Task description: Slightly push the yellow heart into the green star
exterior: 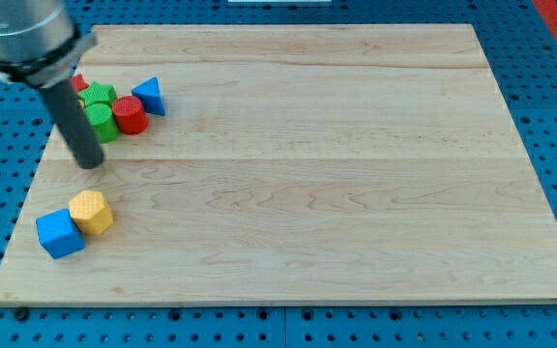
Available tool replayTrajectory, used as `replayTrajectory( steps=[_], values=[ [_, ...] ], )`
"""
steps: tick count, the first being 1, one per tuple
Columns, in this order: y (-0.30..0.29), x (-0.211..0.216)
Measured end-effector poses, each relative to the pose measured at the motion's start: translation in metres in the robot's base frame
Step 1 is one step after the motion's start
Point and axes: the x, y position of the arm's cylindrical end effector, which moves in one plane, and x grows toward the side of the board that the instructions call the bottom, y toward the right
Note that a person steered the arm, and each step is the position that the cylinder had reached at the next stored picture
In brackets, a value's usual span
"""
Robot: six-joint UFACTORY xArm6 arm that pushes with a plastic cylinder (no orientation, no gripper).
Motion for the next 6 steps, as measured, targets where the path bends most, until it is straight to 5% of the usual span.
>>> replayTrajectory(
  steps=[1, 3, 6],
  values=[
    [-0.061, -0.008],
    [-0.062, -0.053],
    [-0.044, -0.024]
  ],
)
